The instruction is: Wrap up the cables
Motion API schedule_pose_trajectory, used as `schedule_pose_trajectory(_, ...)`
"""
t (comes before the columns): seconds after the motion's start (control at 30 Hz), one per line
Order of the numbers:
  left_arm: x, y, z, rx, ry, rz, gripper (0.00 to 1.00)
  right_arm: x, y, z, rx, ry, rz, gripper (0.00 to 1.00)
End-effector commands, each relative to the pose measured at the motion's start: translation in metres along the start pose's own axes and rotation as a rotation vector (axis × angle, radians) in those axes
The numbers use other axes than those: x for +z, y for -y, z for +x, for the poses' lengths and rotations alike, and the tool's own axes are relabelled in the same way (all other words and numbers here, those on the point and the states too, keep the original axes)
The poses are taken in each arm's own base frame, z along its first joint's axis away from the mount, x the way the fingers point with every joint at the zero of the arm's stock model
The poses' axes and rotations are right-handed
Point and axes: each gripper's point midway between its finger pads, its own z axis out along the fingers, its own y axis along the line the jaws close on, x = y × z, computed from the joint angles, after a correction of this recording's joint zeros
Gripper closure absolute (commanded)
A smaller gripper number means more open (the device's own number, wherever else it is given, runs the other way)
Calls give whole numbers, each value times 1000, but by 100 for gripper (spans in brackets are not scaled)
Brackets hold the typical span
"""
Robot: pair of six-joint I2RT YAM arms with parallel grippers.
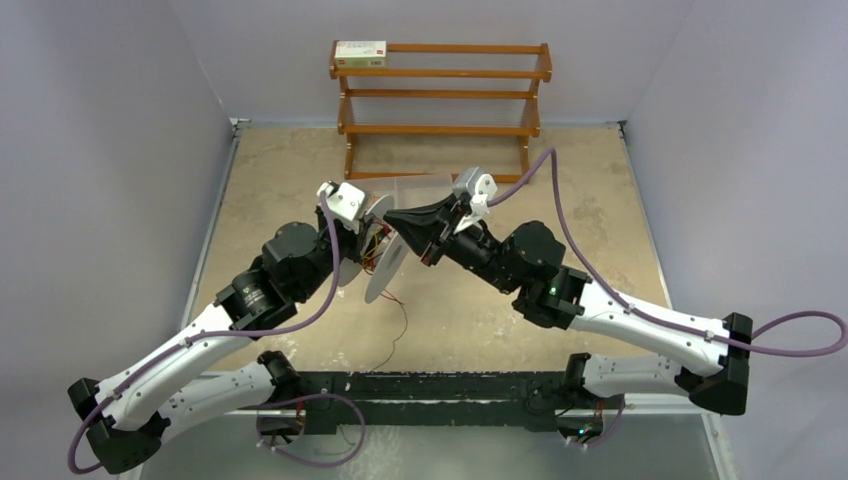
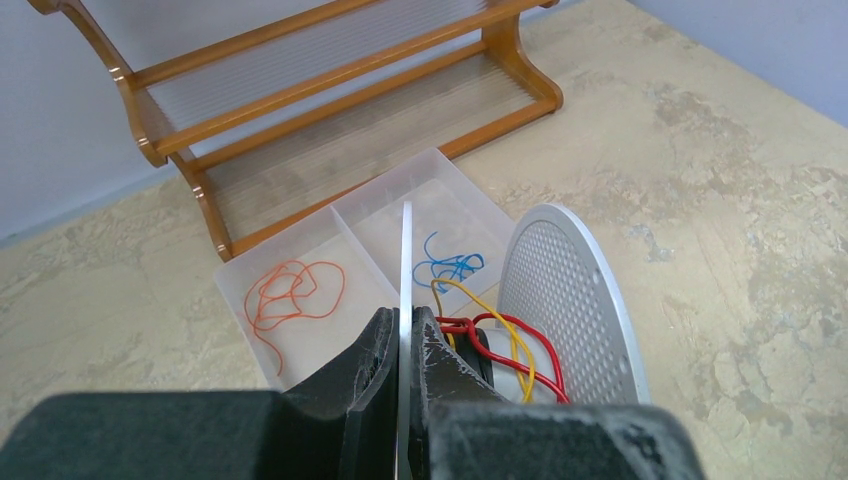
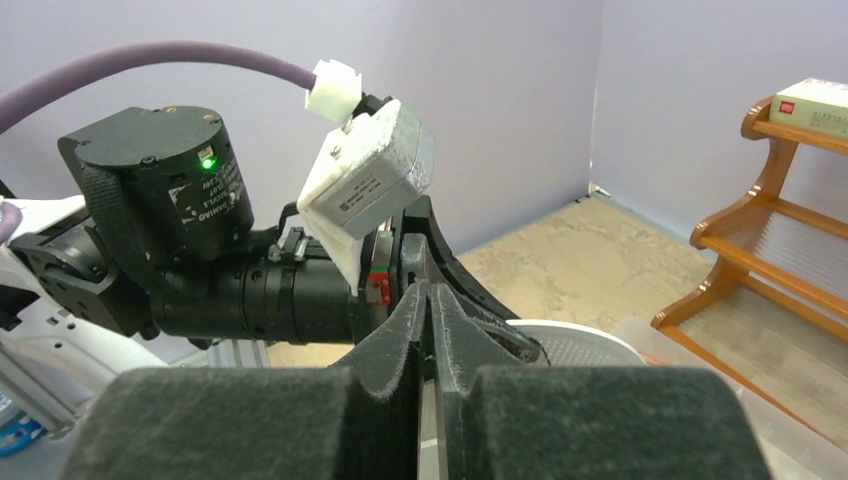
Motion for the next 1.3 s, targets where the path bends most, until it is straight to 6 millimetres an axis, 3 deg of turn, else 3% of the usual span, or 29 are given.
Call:
schedule_pose_trajectory(0.0,-6,-6,-43,-33,137,-17,100,-13,0,-13,29,42,8,90)
schedule_pose_trajectory(0.33,-16,-19,-93,-105,287,-67,100,-77,44,61,141,-92,223,54)
schedule_pose_trajectory(0.57,-27,-31,-119,-198,393,-120,100,-111,39,124,348,-199,223,44)
schedule_pose_trajectory(0.77,-29,-47,-127,-288,463,-206,100,-102,14,157,491,-240,116,42)
schedule_pose_trajectory(0.93,-26,-54,-127,-329,492,-253,100,-77,-6,166,583,-236,30,40)
schedule_pose_trajectory(1.27,-23,-60,-134,-371,537,-301,100,-40,-10,186,700,-222,55,40)
